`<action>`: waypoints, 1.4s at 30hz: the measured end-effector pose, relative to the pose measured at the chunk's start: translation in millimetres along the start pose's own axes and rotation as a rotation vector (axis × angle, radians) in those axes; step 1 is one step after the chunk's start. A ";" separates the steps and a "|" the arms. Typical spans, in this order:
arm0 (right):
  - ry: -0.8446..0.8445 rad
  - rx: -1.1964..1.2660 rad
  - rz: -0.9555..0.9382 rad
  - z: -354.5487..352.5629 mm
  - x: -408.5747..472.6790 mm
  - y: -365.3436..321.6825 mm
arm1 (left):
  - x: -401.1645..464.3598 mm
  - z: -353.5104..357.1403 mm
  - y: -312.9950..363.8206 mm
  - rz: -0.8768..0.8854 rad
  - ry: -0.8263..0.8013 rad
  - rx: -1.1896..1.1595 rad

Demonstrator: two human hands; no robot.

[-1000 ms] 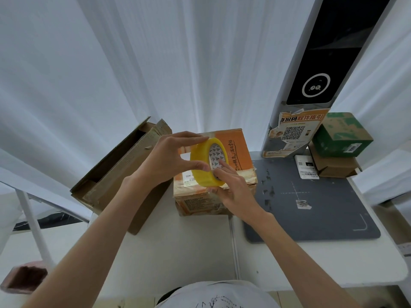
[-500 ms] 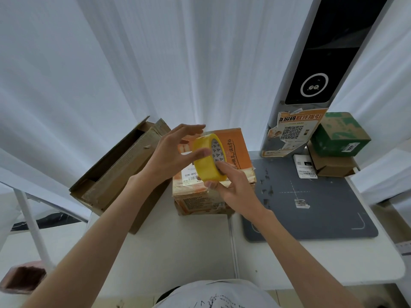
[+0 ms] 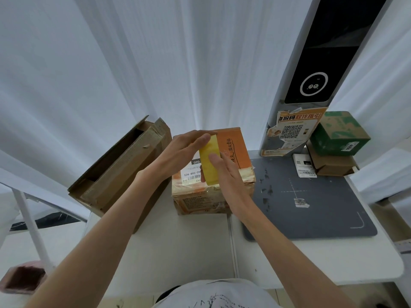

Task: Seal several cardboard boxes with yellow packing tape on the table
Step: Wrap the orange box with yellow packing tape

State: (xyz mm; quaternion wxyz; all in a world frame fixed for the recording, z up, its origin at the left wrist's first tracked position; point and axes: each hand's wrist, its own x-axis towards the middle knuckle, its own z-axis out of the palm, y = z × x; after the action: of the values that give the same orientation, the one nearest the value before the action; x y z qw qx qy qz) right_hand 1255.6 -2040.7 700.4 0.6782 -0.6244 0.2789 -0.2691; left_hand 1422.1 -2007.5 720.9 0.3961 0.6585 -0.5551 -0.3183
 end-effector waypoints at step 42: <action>0.130 0.067 0.098 7.5 1.4 -3.2 | -34.8 36.6 -2.7 0.420 0.564 0.618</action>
State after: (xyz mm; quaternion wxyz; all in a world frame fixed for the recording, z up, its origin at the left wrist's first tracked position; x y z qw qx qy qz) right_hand 1261.9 -2036.7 704.0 0.6913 -0.5683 0.3435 -0.2848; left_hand 1385.6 -1979.3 700.2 0.3727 0.6799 -0.6158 0.1404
